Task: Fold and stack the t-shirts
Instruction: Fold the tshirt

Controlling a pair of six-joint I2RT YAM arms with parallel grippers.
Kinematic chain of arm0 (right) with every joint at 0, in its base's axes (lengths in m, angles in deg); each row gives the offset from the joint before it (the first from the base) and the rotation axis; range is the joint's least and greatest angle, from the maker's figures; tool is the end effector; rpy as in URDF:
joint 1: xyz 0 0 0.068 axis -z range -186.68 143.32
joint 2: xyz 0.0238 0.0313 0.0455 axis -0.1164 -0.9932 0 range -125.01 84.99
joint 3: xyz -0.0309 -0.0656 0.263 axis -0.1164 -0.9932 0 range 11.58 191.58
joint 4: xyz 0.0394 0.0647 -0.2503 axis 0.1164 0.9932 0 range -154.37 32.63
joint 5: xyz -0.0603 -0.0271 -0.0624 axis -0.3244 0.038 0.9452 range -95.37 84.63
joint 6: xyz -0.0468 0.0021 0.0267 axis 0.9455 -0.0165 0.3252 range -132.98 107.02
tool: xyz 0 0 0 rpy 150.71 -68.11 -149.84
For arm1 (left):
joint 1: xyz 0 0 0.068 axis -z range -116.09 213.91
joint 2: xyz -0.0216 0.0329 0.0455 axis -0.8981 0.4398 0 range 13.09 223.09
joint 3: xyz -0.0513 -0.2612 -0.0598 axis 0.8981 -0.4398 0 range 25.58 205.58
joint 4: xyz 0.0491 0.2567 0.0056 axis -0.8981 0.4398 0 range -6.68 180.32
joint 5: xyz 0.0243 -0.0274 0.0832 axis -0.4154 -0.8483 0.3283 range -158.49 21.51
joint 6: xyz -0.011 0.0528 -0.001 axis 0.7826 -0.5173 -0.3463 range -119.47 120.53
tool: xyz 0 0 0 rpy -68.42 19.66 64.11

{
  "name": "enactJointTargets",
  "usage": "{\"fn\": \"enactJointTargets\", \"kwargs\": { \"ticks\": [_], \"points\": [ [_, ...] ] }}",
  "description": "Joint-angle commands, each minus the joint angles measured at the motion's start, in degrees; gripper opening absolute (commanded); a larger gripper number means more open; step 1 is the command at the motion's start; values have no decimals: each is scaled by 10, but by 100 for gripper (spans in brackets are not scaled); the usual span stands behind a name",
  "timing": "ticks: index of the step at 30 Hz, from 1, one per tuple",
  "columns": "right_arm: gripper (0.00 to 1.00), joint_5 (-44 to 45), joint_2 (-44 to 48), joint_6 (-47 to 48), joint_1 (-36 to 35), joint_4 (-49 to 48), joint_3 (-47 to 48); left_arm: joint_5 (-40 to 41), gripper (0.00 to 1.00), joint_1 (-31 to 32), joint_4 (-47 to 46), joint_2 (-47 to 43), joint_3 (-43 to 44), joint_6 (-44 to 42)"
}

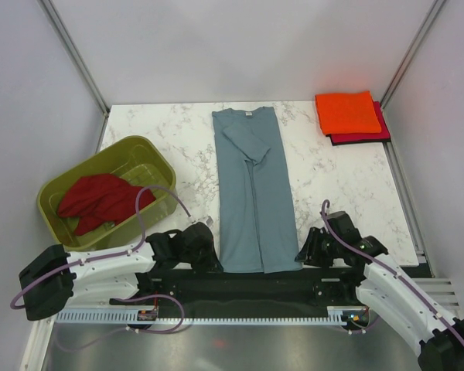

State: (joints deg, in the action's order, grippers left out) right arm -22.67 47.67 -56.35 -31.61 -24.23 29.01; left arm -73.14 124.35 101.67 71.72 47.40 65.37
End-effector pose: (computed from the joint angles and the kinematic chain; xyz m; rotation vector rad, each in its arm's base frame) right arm 0.0997 0.0580 0.1531 0.3333 2.7570 0.7661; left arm 0.0849 -0.1555 0.1503 -0.0721 2.8124 -0.8365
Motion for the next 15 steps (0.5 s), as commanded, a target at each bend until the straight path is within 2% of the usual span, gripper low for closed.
{"fn": "enactJointTargets", "kwargs": {
  "ticks": [1,4,6,7,8,10,13,15],
  "points": [
    [45,-23,15,-9,-3,-21,-13,-5,2,-2,4,-11,1,-13],
    [43,-27,28,-13,-3,-19,-23,-5,2,-2,2,-13,-2,-10],
    [35,-26,43,-17,-3,-16,-25,-5,2,-2,-2,-12,-5,-7],
    [30,-25,51,-19,-3,-13,-25,-7,2,-2,-2,-12,-5,-5],
    [16,-27,53,-22,-3,-11,-23,-8,2,-2,-3,-12,-3,-3],
    [2,-28,59,-28,-3,-9,-17,-11,2,-2,-4,-13,1,-2],
    [0,-13,63,-36,-3,-16,23,2,2,-4,3,-17,30,-8],
    [0,36,39,-25,-3,-16,75,1,2,-14,14,-2,68,-18]
  ]
}}
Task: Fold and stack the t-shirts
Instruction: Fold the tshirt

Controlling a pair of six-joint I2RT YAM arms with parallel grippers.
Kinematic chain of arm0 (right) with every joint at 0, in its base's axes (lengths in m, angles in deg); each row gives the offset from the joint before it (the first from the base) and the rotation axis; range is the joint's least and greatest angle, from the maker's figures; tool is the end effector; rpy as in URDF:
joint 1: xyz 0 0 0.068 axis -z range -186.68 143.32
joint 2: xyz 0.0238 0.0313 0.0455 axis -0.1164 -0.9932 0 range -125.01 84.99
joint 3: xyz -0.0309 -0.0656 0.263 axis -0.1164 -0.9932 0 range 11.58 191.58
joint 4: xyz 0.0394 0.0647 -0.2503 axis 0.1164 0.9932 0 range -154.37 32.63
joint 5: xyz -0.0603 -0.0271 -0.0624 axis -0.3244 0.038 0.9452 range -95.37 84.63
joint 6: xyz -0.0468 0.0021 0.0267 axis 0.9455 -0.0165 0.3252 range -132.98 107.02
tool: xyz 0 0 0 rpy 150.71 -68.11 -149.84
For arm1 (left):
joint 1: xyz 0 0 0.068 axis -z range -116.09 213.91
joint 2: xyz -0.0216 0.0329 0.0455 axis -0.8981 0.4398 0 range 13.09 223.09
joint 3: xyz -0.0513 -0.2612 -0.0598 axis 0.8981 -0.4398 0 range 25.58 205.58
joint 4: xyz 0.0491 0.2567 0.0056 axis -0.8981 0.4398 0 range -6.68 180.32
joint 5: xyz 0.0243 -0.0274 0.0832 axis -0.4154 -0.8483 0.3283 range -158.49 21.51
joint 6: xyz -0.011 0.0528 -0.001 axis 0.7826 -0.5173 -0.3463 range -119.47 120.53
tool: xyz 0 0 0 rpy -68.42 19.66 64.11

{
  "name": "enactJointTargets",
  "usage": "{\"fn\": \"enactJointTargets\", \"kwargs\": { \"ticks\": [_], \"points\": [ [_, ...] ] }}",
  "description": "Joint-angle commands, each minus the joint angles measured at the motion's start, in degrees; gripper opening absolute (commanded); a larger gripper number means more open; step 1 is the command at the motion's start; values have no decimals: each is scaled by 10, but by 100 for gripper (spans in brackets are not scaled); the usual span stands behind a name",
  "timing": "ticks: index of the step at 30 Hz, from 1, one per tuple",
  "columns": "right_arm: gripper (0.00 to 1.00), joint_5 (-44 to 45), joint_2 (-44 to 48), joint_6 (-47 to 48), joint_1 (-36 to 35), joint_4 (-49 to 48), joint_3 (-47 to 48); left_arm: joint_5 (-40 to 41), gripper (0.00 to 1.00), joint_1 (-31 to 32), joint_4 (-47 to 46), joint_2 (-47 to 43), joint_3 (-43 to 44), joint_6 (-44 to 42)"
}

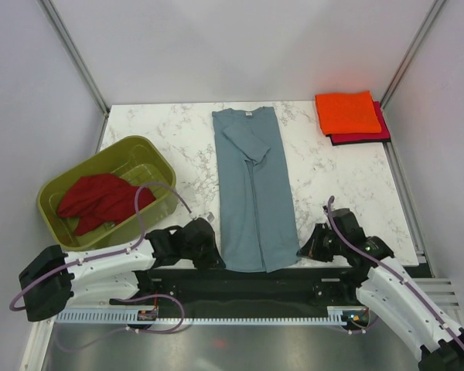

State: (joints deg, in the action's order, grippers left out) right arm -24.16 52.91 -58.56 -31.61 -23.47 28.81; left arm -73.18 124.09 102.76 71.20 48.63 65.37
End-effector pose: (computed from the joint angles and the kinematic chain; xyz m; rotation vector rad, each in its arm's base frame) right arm 0.0941 0.0564 0.1599 0.3504 2.6939 0.8489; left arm 0.0865 -0.1568 0.1569 -0.0772 2.8023 -0.8491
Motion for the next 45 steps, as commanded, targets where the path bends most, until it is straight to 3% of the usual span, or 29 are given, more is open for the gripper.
{"fn": "enactJointTargets", "kwargs": {
  "ticks": [1,7,13,22,30,41,43,45],
  "points": [
    [0,67,-45,3,-2,-26,93,-4,2,-30,8,12,70,-33],
    [0,107,-230,77,-1,-100,206,-26,2,-122,33,116,201,-111],
    [0,117,-428,147,11,-152,374,-5,2,-208,83,263,398,-191],
    [0,60,-670,184,66,-198,573,1,2,-317,123,436,593,-232],
    [0,29,-784,189,110,-207,667,-19,2,-365,143,573,716,-247],
    [2,23,-865,201,123,-219,743,-11,2,-393,148,648,784,-248],
    [4,34,-874,200,126,-218,751,-4,7,-394,154,654,796,-255],
    [7,47,-880,196,128,-214,759,12,22,-394,164,657,807,-266]
  ]
}}
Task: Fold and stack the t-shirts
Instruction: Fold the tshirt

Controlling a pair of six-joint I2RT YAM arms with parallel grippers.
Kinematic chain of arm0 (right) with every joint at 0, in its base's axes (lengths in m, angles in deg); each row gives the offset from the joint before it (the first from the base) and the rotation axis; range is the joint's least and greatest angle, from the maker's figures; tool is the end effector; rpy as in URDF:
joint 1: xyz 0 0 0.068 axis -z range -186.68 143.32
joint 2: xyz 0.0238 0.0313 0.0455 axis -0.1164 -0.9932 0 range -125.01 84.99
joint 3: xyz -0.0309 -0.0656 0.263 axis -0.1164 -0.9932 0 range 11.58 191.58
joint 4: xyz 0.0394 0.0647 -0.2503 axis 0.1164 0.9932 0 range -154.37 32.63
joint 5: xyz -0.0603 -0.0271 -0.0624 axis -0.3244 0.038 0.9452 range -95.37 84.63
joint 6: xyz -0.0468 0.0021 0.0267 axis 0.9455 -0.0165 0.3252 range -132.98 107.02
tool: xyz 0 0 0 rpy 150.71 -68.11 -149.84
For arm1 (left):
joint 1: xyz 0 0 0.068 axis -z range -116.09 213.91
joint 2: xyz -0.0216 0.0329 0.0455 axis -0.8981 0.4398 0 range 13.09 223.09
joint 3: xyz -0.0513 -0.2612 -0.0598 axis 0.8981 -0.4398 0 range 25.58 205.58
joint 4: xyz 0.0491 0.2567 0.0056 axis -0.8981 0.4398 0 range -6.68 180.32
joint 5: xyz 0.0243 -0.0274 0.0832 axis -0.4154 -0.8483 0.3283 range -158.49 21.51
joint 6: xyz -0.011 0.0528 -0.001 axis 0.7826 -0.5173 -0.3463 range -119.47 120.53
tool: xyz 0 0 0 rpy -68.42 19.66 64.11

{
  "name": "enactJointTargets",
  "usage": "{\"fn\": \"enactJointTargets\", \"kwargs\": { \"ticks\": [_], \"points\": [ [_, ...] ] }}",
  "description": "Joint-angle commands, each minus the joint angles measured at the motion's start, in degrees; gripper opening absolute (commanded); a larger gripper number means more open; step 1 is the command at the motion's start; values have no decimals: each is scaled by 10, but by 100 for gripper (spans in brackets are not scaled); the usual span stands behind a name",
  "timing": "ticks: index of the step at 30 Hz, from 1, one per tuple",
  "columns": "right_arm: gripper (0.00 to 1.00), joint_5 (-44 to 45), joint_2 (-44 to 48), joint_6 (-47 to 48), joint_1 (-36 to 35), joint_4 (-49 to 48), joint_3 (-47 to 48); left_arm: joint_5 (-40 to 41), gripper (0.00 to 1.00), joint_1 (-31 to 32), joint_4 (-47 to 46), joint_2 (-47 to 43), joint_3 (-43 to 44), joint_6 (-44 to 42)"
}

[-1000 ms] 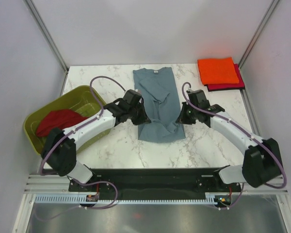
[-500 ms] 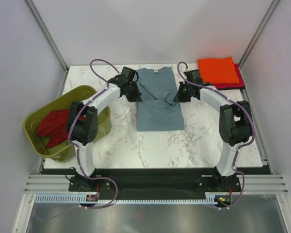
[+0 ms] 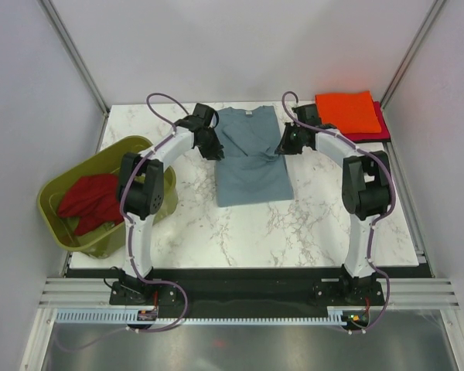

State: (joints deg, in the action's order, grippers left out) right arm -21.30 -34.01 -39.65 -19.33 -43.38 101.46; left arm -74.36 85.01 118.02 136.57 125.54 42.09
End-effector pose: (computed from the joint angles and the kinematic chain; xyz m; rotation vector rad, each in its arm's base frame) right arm 0.4473 0.1104 0.1945 0.1796 2.5001 0.6353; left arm 0.4388 -0.1732 0.1979 -0.4364 2.6380 -0.5129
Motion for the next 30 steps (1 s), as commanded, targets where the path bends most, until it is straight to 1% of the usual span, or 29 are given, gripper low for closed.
{"fn": "enactJointTargets", "kwargs": {
  "ticks": [1,2,3,4,6,8,9,10,11,12,13,15,17,20,26,30],
  "points": [
    [9,23,-11,5,8,-10,47,29,27,-3,23,3,51,-39],
    [11,28,-11,5,10,-2,56,34,36,-3,24,-3,54,-46],
    [15,39,-8,3,11,18,63,41,39,-2,25,-17,57,-53],
    [26,63,3,-2,13,28,70,44,41,2,26,-30,59,-71],
    [28,83,37,-7,13,54,61,52,43,13,29,-68,55,-102],
    [32,85,66,-10,12,61,19,54,46,23,38,-93,40,-118],
    [34,81,95,-10,12,66,1,36,47,30,46,-117,31,-126],
    [39,78,109,-1,12,67,-35,22,47,34,47,-127,4,-131],
    [41,68,123,7,11,67,-54,14,46,40,48,-140,-12,-135],
    [46,59,143,17,11,67,-85,16,46,55,48,-164,-51,-140],
    [47,52,151,39,12,70,-99,19,46,63,47,-178,-71,-141],
    [48,32,168,60,11,79,-120,24,46,86,46,-198,-121,-145],
    [48,-7,171,85,11,77,-147,27,47,98,44,-217,-147,-147],
    [47,-41,164,104,11,71,-167,26,47,108,35,-231,-190,-144],
    [47,-22,166,125,9,40,-206,11,48,108,-7,-238,-273,-135],
    [47,-36,170,125,6,11,-239,-4,49,108,-35,-234,-303,-127]
  ]
}}
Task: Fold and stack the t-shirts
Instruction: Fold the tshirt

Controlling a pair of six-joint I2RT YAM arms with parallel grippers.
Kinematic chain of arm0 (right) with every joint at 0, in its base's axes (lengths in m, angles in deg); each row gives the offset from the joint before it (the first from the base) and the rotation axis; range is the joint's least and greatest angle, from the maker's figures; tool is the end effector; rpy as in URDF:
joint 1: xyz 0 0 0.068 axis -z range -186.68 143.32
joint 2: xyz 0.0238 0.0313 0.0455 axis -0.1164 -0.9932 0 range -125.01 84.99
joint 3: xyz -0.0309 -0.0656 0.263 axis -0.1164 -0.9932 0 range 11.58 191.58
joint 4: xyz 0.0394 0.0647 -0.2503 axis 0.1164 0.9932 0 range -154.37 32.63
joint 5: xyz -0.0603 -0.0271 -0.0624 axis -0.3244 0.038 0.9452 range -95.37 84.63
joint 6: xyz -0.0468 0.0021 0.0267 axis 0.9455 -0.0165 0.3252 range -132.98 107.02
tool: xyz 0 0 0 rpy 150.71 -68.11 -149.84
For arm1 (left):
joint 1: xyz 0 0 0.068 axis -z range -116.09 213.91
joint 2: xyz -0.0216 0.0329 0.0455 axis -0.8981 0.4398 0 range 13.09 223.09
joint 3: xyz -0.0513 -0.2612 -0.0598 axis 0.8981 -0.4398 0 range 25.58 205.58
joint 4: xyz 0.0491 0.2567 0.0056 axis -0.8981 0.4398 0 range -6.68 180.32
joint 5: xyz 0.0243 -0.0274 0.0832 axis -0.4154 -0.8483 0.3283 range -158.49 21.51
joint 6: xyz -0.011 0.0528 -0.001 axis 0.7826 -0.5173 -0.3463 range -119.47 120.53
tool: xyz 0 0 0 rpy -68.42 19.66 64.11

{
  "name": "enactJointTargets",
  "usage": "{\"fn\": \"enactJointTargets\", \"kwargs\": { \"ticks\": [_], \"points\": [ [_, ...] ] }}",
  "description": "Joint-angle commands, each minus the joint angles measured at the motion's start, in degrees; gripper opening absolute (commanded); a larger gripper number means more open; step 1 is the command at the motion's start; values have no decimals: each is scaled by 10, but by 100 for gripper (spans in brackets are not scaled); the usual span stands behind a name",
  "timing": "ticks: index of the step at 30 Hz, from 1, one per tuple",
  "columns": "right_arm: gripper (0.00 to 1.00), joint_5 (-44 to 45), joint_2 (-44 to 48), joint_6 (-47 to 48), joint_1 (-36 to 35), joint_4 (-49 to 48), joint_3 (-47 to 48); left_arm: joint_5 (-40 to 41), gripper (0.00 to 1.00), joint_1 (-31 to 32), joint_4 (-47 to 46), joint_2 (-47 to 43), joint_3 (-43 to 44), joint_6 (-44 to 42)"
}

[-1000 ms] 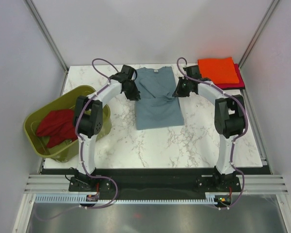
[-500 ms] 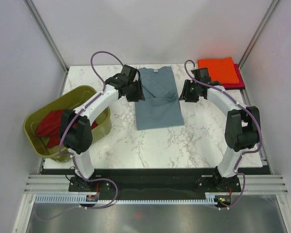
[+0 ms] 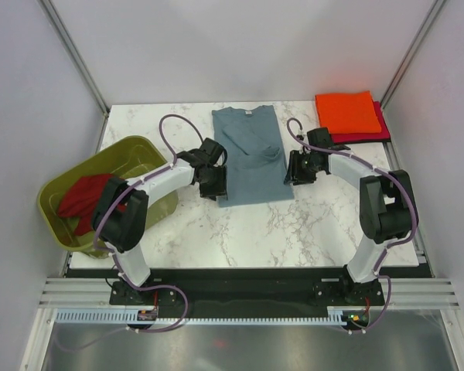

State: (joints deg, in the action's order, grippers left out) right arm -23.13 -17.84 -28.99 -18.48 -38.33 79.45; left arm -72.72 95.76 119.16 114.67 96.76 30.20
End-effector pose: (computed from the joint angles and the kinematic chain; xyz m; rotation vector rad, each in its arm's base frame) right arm 0.3562 0.0855 0.1853 -0.0095 2.6700 0.5702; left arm 0.3033 -0.1915 0.1997 0.0750 2.7956 -0.3897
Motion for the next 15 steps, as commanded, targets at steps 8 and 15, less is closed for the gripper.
{"fn": "enactJointTargets", "kwargs": {
  "ticks": [8,15],
  "points": [
    [31,-16,26,6,-3,-67,-72,-36,53,0,-96,17,-46,-7],
    [0,2,97,-28,-4,-77,-140,-52,2,5,-97,21,-66,-9]
  ]
}}
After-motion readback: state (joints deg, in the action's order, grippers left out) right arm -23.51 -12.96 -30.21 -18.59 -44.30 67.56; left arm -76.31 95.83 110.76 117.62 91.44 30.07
